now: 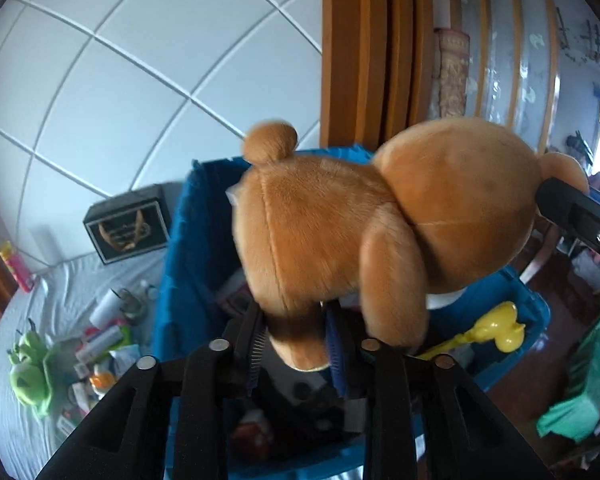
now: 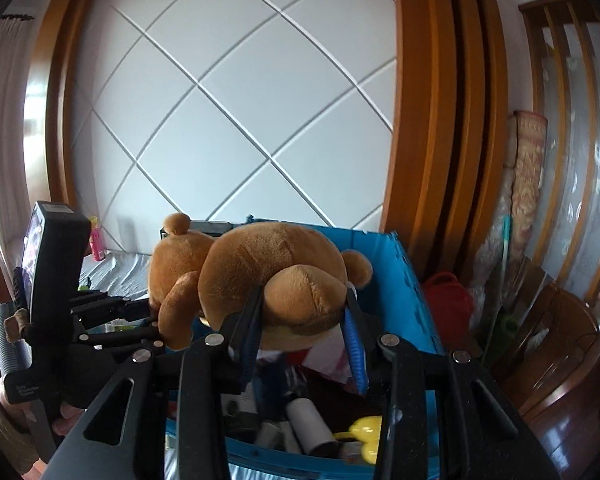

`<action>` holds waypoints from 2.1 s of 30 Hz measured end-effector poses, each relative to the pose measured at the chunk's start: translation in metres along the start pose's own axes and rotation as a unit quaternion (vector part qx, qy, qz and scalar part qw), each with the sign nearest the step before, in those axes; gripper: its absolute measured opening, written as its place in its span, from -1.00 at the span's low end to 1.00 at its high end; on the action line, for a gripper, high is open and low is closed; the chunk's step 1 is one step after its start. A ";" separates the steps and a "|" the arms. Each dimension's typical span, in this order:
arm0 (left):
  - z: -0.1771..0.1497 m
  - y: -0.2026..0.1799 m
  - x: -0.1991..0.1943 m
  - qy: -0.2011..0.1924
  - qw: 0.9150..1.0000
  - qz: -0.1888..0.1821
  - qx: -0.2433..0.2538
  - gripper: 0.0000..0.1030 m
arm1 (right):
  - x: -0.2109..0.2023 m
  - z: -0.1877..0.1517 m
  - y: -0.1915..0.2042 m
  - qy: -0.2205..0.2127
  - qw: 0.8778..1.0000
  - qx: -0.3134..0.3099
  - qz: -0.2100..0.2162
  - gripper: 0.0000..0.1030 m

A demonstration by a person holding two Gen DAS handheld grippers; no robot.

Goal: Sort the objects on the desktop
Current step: 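Open both tools to drop the teddy bear into the bin, then withdraw both open tools from the bin back over the table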

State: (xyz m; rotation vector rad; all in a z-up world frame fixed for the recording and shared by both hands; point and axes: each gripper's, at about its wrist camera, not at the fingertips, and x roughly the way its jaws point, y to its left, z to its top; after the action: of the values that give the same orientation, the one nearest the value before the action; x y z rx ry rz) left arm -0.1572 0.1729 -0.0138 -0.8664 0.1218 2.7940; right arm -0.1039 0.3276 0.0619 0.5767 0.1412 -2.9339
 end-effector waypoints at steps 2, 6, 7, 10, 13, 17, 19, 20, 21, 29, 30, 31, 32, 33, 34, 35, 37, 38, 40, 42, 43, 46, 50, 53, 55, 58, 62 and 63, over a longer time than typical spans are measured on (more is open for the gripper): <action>-0.002 -0.001 -0.001 -0.003 1.000 0.008 0.000 0.75 | 0.002 -0.005 -0.017 0.001 1.000 0.007 -0.003 -0.24; -0.007 -0.002 -0.004 -0.010 1.000 0.023 0.001 0.99 | 0.007 -0.013 -0.040 0.000 1.000 0.026 -0.011 0.38; -0.008 -0.003 -0.005 -0.012 1.000 0.027 0.001 0.99 | 0.006 -0.014 -0.042 -0.002 0.999 0.030 -0.013 0.56; -0.010 0.006 -0.013 -0.020 0.999 0.039 0.000 0.99 | 0.005 -0.013 -0.040 -0.009 0.999 0.034 -0.025 1.00; -0.014 0.024 -0.026 -0.029 0.999 0.040 -0.012 0.99 | 0.002 -0.013 -0.034 -0.011 0.999 0.032 -0.033 1.00; -0.021 0.050 -0.045 -0.038 0.998 0.037 -0.016 0.99 | -0.008 -0.015 -0.013 -0.009 0.999 0.026 -0.040 1.00; -0.028 0.066 -0.058 -0.041 0.998 0.041 -0.021 0.99 | -0.015 -0.017 0.003 -0.009 0.999 0.027 -0.042 1.00; -0.032 0.076 -0.064 -0.041 0.998 0.044 -0.027 0.99 | -0.019 -0.018 0.013 -0.008 0.999 0.028 -0.039 1.00; -0.036 0.085 -0.071 -0.041 0.998 0.047 -0.032 0.99 | -0.023 -0.020 0.023 -0.007 0.999 0.027 -0.035 1.00; -0.082 0.167 -0.117 -0.033 0.997 0.066 -0.026 0.99 | -0.050 -0.039 0.135 0.003 1.000 0.021 -0.013 1.00; -0.088 0.174 -0.120 -0.030 0.997 0.066 -0.025 0.99 | -0.052 -0.043 0.148 0.007 1.000 0.025 -0.012 1.00; -0.095 0.181 -0.123 -0.027 0.997 0.066 -0.026 0.99 | -0.054 -0.047 0.160 0.011 0.999 0.031 -0.009 1.00; -0.101 0.188 -0.125 -0.024 0.997 0.067 -0.026 0.99 | -0.056 -0.051 0.170 0.014 0.999 0.037 -0.009 1.00; -0.107 0.195 -0.128 -0.021 0.997 0.067 -0.026 0.99 | -0.058 -0.055 0.179 0.017 0.999 0.043 -0.011 1.00; -0.113 0.202 -0.130 -0.018 0.997 0.067 -0.026 0.99 | -0.061 -0.059 0.189 0.020 0.999 0.048 -0.013 1.00; -0.119 0.209 -0.133 -0.015 0.997 0.068 -0.026 0.99 | -0.063 -0.063 0.199 0.024 0.998 0.050 -0.015 1.00; -0.130 0.222 -0.138 -0.009 0.997 0.070 -0.024 0.99 | -0.064 -0.069 0.218 0.036 0.998 0.049 -0.016 1.00; -0.134 0.227 -0.140 -0.006 0.997 0.069 -0.028 0.99 | -0.064 -0.072 0.227 0.043 0.998 0.047 -0.015 1.00; -0.141 0.237 -0.144 0.000 0.997 0.068 -0.040 0.99 | -0.062 -0.075 0.239 0.054 0.998 0.041 -0.011 1.00; -0.147 0.245 -0.148 0.000 0.996 0.076 -0.053 0.99 | -0.060 -0.078 0.250 0.060 0.998 0.034 -0.002 1.00; -0.150 0.248 -0.150 0.000 0.995 0.084 -0.060 0.99 | -0.060 -0.080 0.255 0.060 0.998 0.029 0.004 1.00; -0.156 0.254 -0.154 0.009 0.993 0.091 -0.078 0.99 | -0.058 -0.081 0.263 0.065 0.998 0.019 0.017 1.00; -0.164 0.257 -0.159 0.014 0.990 0.104 -0.096 0.99 | -0.061 -0.083 0.267 0.058 0.998 0.013 0.026 1.00; -0.167 0.259 -0.161 0.017 0.988 0.113 -0.106 0.99 | -0.063 -0.086 0.269 0.056 0.998 0.010 0.031 1.00; -0.169 0.260 -0.162 0.020 0.986 0.118 -0.112 0.99 | -0.063 -0.087 0.269 0.056 0.998 0.012 0.031 1.00; -0.169 0.260 -0.164 0.018 0.986 0.123 -0.114 0.99 | -0.064 -0.086 0.267 0.052 0.998 0.013 0.032 1.00; -0.168 0.256 -0.166 0.017 0.987 0.117 -0.108 0.99 | -0.064 -0.084 0.265 0.048 0.998 0.015 0.029 1.00; -0.167 0.256 -0.166 0.015 0.987 0.117 -0.106 0.99 | -0.064 -0.084 0.264 0.048 0.998 0.016 0.029 1.00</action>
State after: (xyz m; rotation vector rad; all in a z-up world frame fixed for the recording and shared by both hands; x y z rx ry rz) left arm 0.0102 -0.1291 -0.0532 -1.0024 -0.0755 3.0543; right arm 0.0284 0.0857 -0.0075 0.7144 0.0878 -2.8580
